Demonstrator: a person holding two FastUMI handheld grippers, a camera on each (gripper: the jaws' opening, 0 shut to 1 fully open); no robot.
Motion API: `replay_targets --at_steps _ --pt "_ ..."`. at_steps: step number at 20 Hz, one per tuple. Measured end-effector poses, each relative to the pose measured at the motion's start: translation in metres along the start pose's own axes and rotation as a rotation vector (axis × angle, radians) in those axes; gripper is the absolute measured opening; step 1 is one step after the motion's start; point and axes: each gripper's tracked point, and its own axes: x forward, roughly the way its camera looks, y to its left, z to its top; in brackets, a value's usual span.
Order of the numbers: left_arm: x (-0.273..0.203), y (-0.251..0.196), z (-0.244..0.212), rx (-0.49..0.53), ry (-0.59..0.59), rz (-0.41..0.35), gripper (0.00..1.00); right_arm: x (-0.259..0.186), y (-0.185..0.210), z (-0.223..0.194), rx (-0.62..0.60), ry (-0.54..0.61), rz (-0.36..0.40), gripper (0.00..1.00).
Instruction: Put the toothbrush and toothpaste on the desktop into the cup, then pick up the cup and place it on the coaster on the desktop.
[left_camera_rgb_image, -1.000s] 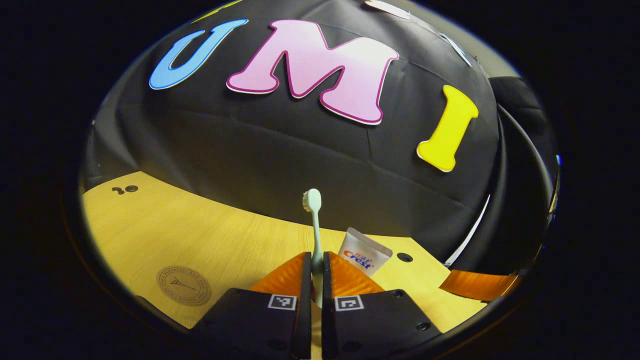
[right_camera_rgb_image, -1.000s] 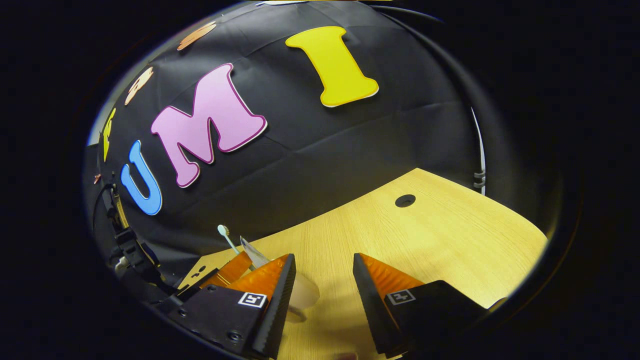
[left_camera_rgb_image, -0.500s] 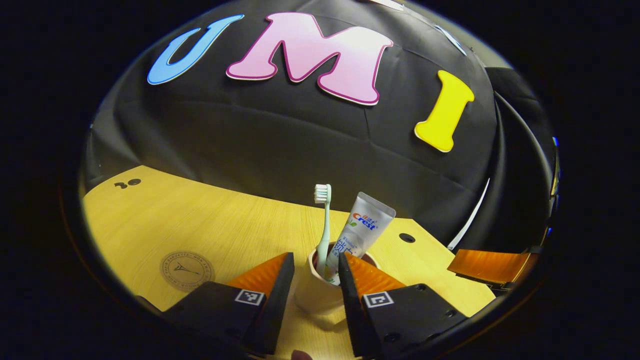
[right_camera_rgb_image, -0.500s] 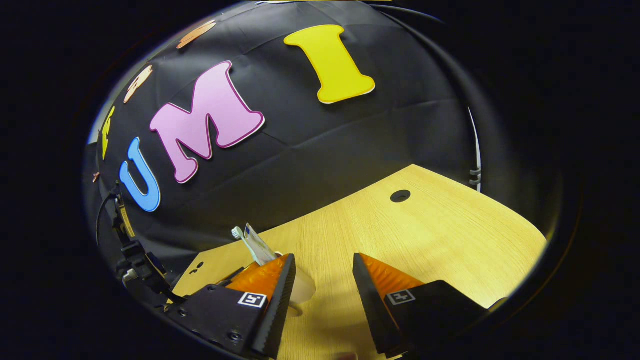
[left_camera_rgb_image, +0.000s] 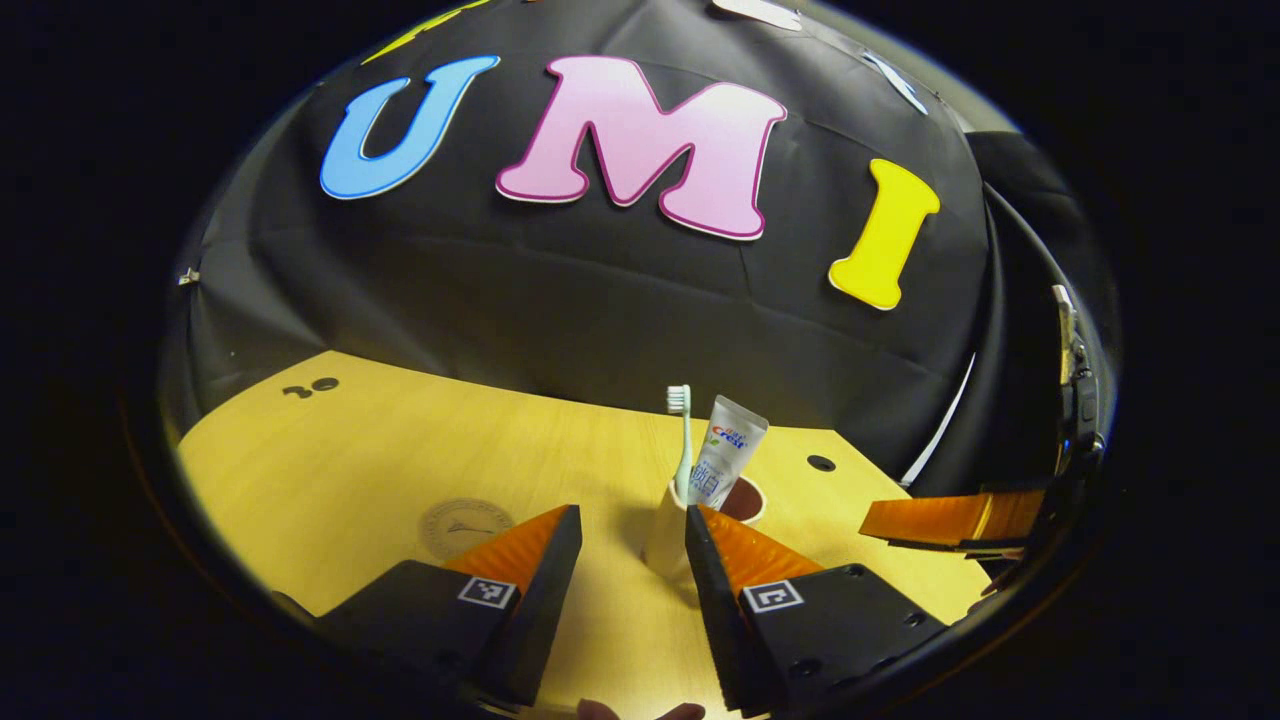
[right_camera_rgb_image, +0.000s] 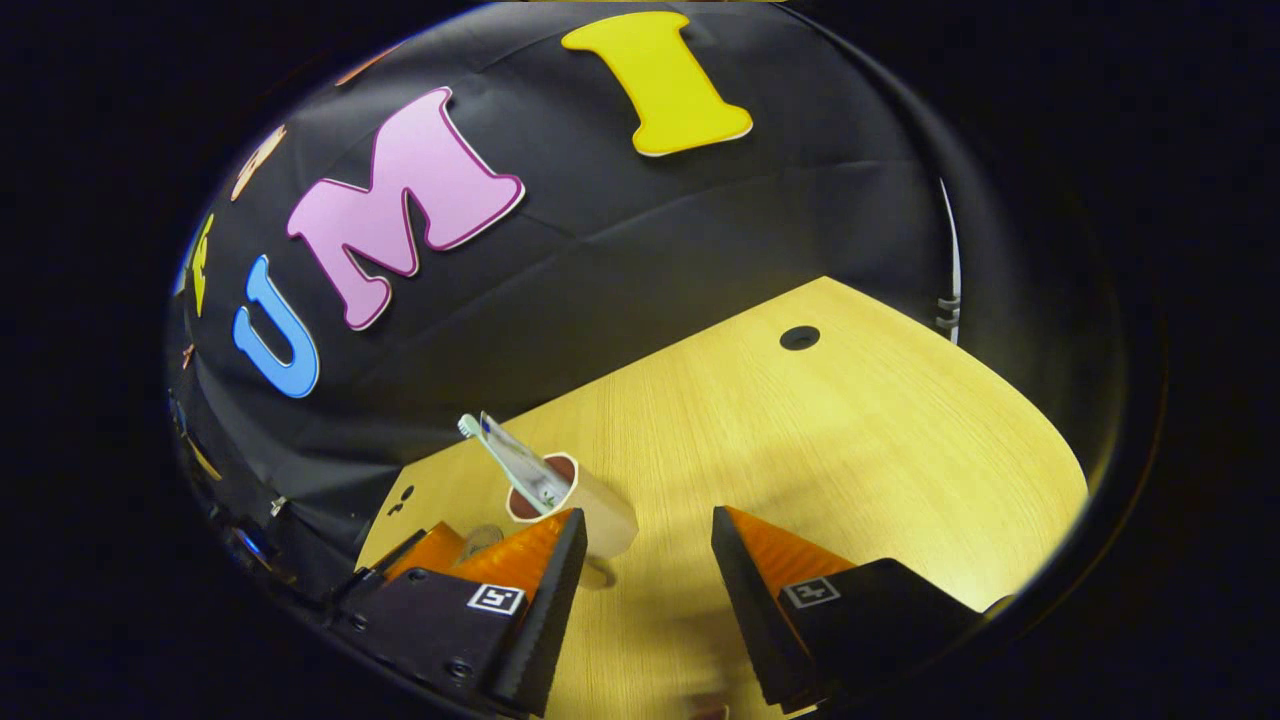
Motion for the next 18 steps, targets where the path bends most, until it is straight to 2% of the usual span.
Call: replay_targets --at_steps 5,11,15,18 --pt "-0.048 0.044 -0.001 0.004 0.038 0.063 0.68 -0.006 0.025 -0.016 -0.062 0.142 -0.002 0.84" --pt "-0.097 0.101 -0.01 0.001 0.075 0.136 0.68 0.006 0.056 -0.036 -0.179 0.29 -0.029 0.84" --pt "-0.123 0.13 -0.008 0.034 0.068 0.154 0.68 0.023 0.065 -0.053 -0.195 0.405 -0.081 0.85" --pt "-0.138 0.148 -0.008 0.058 0.061 0.163 0.68 0.041 0.067 -0.055 -0.217 0.441 -0.12 0.84"
